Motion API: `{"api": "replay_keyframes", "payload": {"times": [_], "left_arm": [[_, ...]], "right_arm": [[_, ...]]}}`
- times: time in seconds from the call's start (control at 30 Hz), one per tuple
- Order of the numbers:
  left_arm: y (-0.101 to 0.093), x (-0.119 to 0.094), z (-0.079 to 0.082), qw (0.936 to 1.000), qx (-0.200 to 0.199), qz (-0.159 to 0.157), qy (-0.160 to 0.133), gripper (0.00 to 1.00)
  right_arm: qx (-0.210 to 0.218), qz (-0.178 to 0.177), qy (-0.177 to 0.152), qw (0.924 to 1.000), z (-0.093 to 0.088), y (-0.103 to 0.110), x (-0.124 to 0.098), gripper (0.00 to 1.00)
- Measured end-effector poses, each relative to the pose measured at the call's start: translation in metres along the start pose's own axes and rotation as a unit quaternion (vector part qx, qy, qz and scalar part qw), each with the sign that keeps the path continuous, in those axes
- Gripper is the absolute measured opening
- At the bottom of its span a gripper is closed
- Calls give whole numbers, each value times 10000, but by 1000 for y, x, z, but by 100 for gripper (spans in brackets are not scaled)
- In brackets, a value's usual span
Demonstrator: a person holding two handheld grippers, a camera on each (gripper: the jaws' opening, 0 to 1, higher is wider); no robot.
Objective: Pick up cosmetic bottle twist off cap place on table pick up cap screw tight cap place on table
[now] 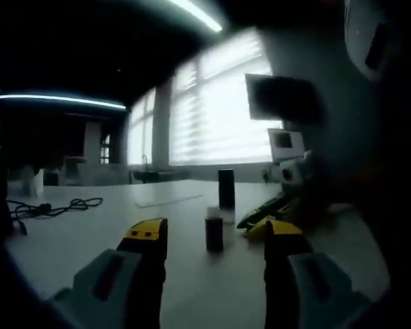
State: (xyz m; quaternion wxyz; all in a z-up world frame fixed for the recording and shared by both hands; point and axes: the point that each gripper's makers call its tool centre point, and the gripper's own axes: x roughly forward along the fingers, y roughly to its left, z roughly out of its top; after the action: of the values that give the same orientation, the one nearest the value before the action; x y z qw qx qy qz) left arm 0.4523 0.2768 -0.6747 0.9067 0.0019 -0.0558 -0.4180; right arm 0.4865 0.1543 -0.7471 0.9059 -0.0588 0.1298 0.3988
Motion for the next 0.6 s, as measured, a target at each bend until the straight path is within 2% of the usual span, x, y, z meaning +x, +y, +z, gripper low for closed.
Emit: {"api": "replay_keyframes", "payload": {"times": [0.07, 0.13, 0.17, 0.2, 0.27, 0.43, 0.6], "left_arm": [[0, 1, 0, 10000, 11, 4, 4, 47], [0, 1, -1, 10000, 1, 12, 17, 47], [1, 1, -2, 10000, -7, 31, 28, 47], [2, 1, -2, 10000, -21, 48, 36, 47], [4, 1, -2, 9999, -37, 96, 40, 47], [8, 0, -2, 9997, -152, 175, 52, 47], [14, -9, -3, 9983, -168, 537, 132, 47]], "right_arm": [[-43, 57, -39, 10000, 1, 4, -1, 32], [-208, 59, -89, 9997, 2, 6, -3, 33], [-361, 22, -251, 9990, 7, 6, -5, 33], [-191, 22, -396, 9990, 12, 8, -10, 33], [-215, 24, -688, 9974, 20, 8, -16, 33], [-81, 15, -748, 9972, 22, 1, -16, 33], [87, 52, -849, 9963, 25, 0, -20, 32]]}}
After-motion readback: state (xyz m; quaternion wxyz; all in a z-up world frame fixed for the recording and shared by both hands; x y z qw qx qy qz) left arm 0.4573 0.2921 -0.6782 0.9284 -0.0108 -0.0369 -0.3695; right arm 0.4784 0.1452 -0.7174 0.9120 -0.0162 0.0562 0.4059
